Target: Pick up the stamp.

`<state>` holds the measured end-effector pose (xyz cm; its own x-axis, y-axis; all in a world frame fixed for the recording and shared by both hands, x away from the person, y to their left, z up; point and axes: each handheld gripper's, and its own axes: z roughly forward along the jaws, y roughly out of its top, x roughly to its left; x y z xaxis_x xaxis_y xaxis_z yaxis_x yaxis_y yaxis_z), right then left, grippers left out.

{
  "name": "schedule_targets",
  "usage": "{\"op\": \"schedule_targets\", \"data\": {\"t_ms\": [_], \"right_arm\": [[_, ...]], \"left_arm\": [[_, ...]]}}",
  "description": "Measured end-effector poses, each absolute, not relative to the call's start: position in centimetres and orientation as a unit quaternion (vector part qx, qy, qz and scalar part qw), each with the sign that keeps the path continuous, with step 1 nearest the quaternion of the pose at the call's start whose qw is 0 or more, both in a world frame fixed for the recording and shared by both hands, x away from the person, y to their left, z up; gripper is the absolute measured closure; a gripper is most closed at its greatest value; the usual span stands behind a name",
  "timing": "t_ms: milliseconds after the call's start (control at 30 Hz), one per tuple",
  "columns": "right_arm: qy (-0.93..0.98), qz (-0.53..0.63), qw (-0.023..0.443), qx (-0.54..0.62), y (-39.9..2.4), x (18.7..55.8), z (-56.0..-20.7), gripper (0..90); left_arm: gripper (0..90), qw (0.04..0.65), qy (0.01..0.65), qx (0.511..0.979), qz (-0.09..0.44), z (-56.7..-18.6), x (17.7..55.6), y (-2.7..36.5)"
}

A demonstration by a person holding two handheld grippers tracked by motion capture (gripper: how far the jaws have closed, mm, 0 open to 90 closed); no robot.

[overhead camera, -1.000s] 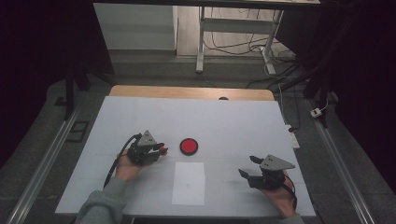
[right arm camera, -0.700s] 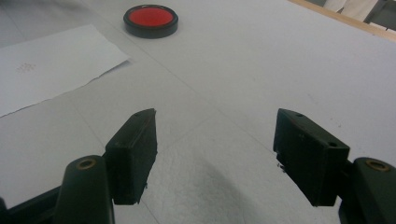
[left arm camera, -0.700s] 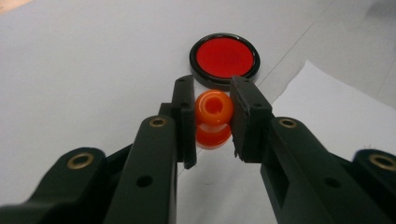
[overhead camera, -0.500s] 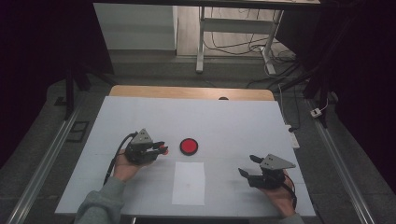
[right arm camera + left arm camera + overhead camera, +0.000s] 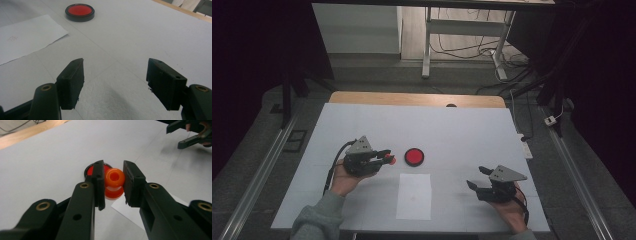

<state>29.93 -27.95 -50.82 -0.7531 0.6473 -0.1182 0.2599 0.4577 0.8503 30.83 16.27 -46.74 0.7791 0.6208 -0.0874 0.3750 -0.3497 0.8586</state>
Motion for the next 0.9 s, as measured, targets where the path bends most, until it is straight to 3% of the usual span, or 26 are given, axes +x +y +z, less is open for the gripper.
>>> {"op": "schedule_targets", "data": {"t_ms": [900], "right_arm": [[0.827, 0.441, 0.222, 0.269, -27.9, 29.6, -50.7, 30.5]], "left_arm": [[72.7, 0.497, 0.251, 0.826, 0.087, -45.8, 28.8, 12.5]]}}
